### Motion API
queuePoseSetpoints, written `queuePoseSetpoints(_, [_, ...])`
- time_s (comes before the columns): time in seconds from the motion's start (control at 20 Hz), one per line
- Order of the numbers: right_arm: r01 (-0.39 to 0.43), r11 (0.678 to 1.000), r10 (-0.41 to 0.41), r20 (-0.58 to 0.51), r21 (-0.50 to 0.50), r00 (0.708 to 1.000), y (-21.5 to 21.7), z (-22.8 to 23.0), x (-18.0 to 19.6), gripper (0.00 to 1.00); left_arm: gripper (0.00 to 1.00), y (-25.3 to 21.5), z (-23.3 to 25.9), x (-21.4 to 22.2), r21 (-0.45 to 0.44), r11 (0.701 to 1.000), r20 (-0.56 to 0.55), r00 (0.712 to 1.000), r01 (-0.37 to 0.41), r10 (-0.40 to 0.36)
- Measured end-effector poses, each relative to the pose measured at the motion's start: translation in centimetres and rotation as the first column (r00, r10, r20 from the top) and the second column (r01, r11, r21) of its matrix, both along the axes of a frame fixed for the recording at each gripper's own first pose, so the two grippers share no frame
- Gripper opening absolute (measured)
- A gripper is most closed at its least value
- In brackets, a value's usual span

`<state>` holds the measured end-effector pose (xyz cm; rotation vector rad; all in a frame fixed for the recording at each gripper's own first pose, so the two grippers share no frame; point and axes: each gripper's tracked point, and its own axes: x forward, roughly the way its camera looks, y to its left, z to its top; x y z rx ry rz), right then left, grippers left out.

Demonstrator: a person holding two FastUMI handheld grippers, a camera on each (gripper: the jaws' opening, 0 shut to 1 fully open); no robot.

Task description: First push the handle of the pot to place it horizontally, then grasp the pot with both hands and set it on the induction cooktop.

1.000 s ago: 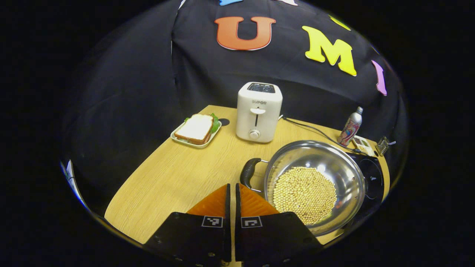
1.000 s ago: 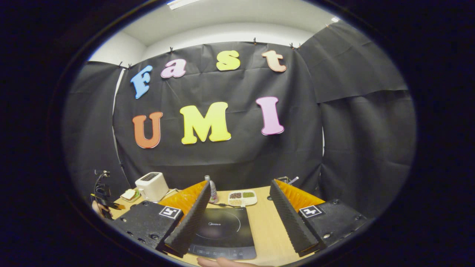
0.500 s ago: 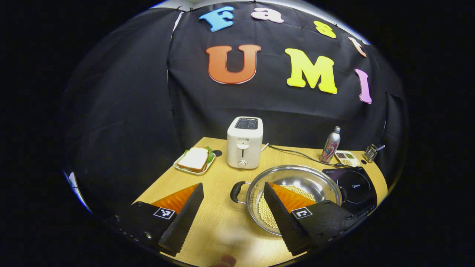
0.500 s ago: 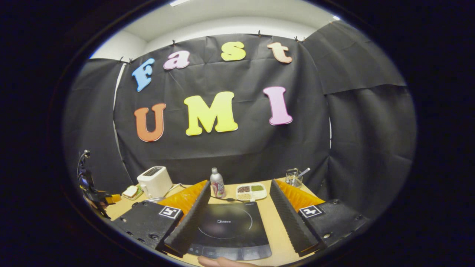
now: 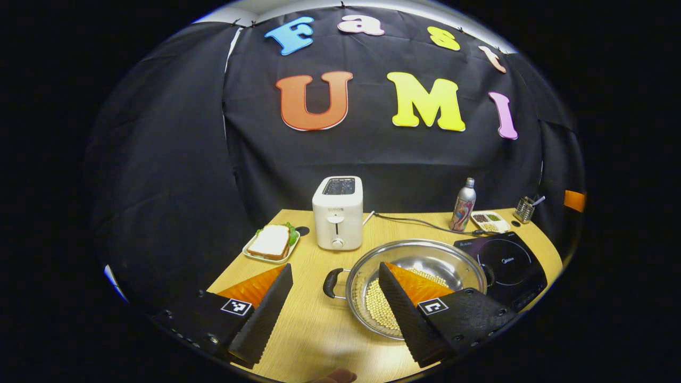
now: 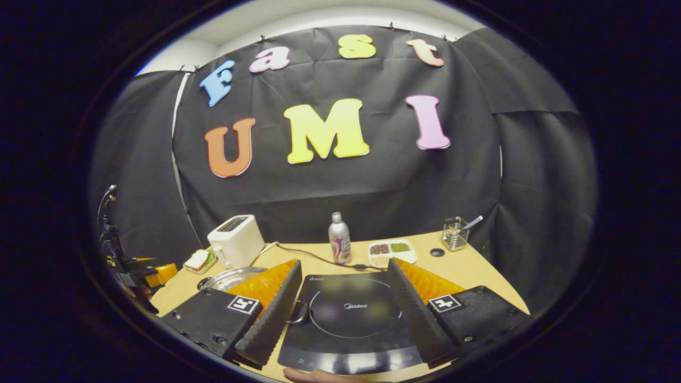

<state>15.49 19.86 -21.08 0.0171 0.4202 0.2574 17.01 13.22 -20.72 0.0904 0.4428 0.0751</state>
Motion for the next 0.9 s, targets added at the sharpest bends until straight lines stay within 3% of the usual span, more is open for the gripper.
queuePoseSetpoints(0.25, [-0.040,0.999,0.037,-0.137,-0.019,0.990,4.2,-5.9,0.5,0.96,0.98,0.0,-2.4,1.1,-0.007,1.000,-0.077,0.997,0.030,-0.030])
queuePoseSetpoints(0.5, [-0.049,0.999,0.041,-0.282,-0.020,0.958,7.1,-11.4,1.4,0.96,0.98,0.4,-5.5,2.8,-0.048,0.998,-0.178,0.983,0.039,-0.047])
queuePoseSetpoints(0.7, [-0.043,0.998,0.027,-0.381,-0.035,0.924,7.9,-15.0,2.3,1.00,0.98,0.9,-9.0,4.5,-0.097,0.995,-0.292,0.954,0.039,-0.066])
queuePoseSetpoints(0.75, [-0.047,0.998,0.026,-0.411,-0.043,0.911,8.0,-15.8,2.4,0.94,0.98,1.0,-9.7,4.9,-0.108,0.993,-0.318,0.945,0.038,-0.071])
queuePoseSetpoints(0.9, [-0.037,0.997,0.003,-0.481,-0.061,0.877,8.2,-18.2,2.4,0.94,0.94,0.6,-11.3,5.5,-0.175,0.984,-0.383,0.917,0.041,-0.106])
